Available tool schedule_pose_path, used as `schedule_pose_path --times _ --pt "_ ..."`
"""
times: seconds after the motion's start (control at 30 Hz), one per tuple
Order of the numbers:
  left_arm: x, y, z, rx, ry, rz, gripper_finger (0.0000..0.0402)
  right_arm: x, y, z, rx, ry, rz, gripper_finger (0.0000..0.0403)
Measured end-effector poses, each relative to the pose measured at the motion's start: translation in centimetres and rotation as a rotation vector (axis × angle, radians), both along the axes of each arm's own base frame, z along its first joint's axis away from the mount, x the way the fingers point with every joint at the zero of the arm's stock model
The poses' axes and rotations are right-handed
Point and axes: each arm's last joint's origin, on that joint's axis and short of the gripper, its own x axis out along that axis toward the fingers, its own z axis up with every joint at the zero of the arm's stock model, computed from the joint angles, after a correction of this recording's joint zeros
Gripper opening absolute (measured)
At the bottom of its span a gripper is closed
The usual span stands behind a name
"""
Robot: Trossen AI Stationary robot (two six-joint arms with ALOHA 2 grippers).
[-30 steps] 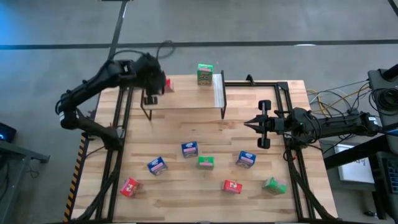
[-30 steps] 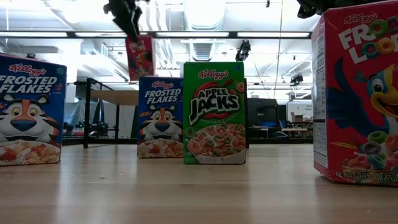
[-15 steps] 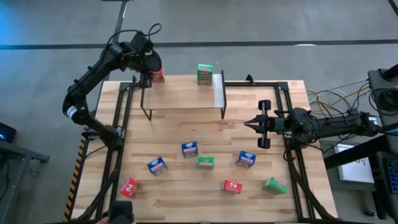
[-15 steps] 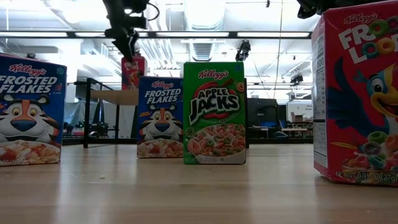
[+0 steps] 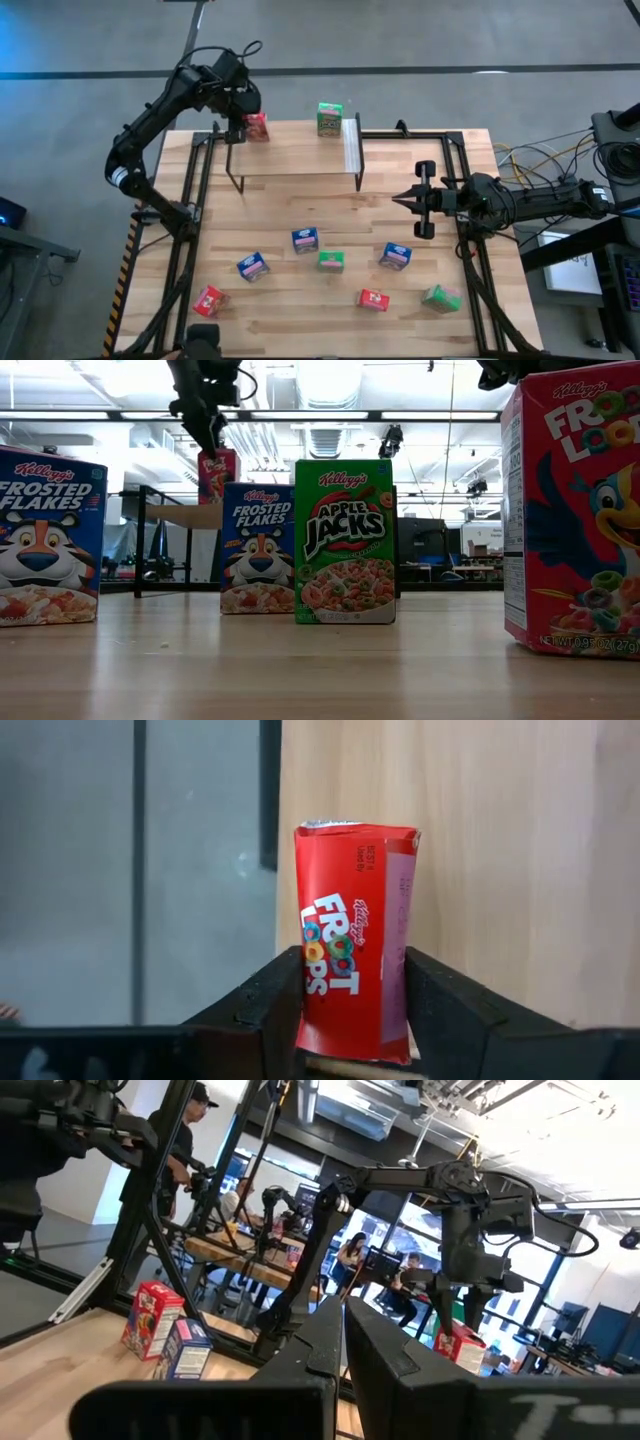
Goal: Stack cereal on shelf
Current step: Put the top red cereal box on the shelf
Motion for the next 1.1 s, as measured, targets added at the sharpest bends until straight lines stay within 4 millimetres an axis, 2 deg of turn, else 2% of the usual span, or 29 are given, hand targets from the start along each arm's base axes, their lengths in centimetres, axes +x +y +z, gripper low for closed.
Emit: schedule_pose_path --times 0.3,0.8,1.1 --pt "-1.0 1.0 0.0 0.002 -0.012 0.060 0.0128 0.0 0.0 0.0 -0.007 -0.002 -0.002 0.0009" --pt "-0.8 1.3 -0.5 0.012 -0.018 0.073 0.0128 0.0 0.0 0.0 -0.008 -0.005 -0.002 0.0009" --pt "-0.6 1.6 -0.8 0.007 -0.011 0.070 0.0159 0.0 0.0 0.0 -0.015 -0.006 -0.004 0.0009"
